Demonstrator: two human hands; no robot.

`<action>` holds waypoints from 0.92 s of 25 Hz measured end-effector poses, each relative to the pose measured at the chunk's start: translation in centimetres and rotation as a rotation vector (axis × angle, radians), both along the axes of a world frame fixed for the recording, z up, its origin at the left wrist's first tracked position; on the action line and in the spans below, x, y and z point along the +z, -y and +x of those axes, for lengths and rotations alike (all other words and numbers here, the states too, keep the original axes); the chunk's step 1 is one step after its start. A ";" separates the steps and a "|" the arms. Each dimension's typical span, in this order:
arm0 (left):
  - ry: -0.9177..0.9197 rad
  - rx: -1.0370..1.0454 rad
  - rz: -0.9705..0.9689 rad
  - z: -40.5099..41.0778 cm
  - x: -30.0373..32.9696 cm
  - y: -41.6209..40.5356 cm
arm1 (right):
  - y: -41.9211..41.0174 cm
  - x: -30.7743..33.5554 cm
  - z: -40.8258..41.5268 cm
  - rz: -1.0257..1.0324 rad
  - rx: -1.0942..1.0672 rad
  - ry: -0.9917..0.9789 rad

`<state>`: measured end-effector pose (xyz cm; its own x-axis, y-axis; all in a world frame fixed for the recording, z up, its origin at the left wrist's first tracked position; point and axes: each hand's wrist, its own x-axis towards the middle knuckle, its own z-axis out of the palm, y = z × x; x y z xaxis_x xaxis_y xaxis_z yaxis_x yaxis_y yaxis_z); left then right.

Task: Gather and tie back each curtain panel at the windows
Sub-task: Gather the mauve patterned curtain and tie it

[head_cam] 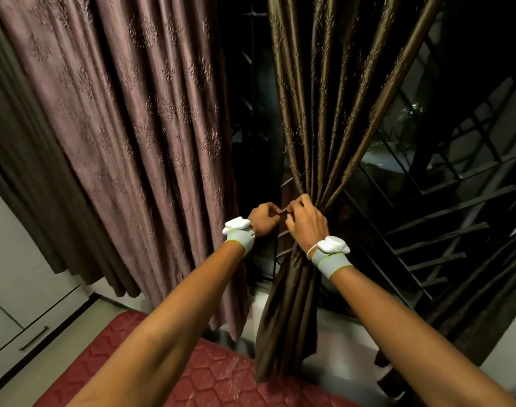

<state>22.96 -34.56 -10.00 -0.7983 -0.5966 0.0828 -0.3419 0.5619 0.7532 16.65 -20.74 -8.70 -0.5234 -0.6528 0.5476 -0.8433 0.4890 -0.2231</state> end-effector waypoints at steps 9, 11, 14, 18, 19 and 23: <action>0.050 0.315 -0.034 6.1 -0.5 7.9 | 10.1 1.4 1.9 0.108 0.216 0.130; 0.054 0.374 -0.046 7.1 -0.3 9.3 | 12.4 1.3 2.3 0.136 0.265 0.138; 0.059 0.511 -0.074 8.1 0.2 11.0 | 15.4 1.1 2.9 0.182 0.328 0.133; -0.010 0.678 -0.062 8.3 1.2 12.9 | 17.9 0.9 2.7 0.212 0.405 0.139; -0.020 0.674 -0.075 8.1 1.5 13.4 | 18.3 0.9 2.5 0.217 0.429 0.145; -0.060 0.604 -0.153 6.8 2.1 13.9 | 19.4 0.5 1.2 0.207 0.472 0.168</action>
